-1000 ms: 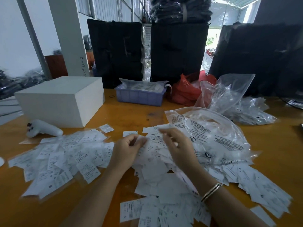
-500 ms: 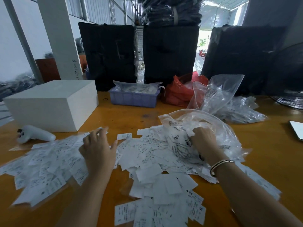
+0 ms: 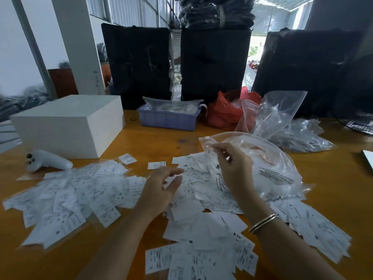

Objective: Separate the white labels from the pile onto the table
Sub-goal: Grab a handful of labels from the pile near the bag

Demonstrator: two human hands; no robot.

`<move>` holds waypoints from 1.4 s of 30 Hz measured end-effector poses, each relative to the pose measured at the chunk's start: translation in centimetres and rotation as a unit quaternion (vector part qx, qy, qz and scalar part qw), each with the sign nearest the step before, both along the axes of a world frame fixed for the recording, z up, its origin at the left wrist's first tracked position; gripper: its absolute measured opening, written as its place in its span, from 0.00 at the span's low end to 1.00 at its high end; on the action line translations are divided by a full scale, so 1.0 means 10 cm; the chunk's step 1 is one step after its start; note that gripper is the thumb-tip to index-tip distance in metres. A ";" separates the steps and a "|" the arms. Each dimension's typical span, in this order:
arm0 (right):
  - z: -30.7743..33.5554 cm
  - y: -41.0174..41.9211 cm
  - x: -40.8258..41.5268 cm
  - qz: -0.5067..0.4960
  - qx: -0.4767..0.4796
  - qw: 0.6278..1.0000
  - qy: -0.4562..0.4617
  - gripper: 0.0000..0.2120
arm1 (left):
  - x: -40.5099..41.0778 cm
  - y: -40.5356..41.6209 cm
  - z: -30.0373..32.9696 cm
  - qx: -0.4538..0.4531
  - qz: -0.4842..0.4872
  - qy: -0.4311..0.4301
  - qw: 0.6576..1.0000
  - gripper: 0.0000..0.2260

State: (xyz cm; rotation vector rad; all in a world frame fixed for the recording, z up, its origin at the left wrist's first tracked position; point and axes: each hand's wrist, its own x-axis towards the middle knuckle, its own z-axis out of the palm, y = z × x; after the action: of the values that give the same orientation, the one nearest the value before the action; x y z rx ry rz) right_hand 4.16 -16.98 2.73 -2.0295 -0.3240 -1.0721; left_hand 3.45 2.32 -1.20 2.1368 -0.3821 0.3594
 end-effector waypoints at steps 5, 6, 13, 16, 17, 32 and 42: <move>-0.16 0.40 -0.10 0.211 0.132 0.942 0.224 0.14 | -0.03 0.07 0.06 -0.089 -0.042 0.081 0.992 0.18; -0.18 0.42 -0.10 0.225 0.154 0.933 0.236 0.14 | -0.03 0.07 0.07 -0.097 -0.058 0.094 0.989 0.19; -0.29 0.45 -0.03 0.211 0.225 0.919 0.245 0.14 | 0.04 0.07 0.02 -0.151 0.008 0.083 0.985 0.03; -0.31 0.48 0.09 0.100 0.072 0.962 0.245 0.12 | 0.08 0.11 0.00 -0.206 0.050 0.081 0.974 0.02; -0.32 0.49 0.14 0.072 -0.032 0.967 0.243 0.13 | 0.09 0.13 -0.01 -0.228 0.062 0.080 0.968 0.02; -0.22 0.83 0.42 0.006 -0.267 0.884 0.382 0.13 | 0.10 0.17 0.03 -0.249 0.119 0.059 0.960 0.04; -0.17 0.46 0.00 0.121 0.169 0.920 0.331 0.10 | 0.07 0.07 0.03 -0.290 0.058 0.090 0.951 0.01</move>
State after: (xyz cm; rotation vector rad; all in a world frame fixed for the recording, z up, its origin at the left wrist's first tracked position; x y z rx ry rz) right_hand 4.20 -12.38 1.04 -1.8465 -0.0245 -0.2273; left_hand 4.17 3.07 -0.92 1.5973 -0.0315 0.2958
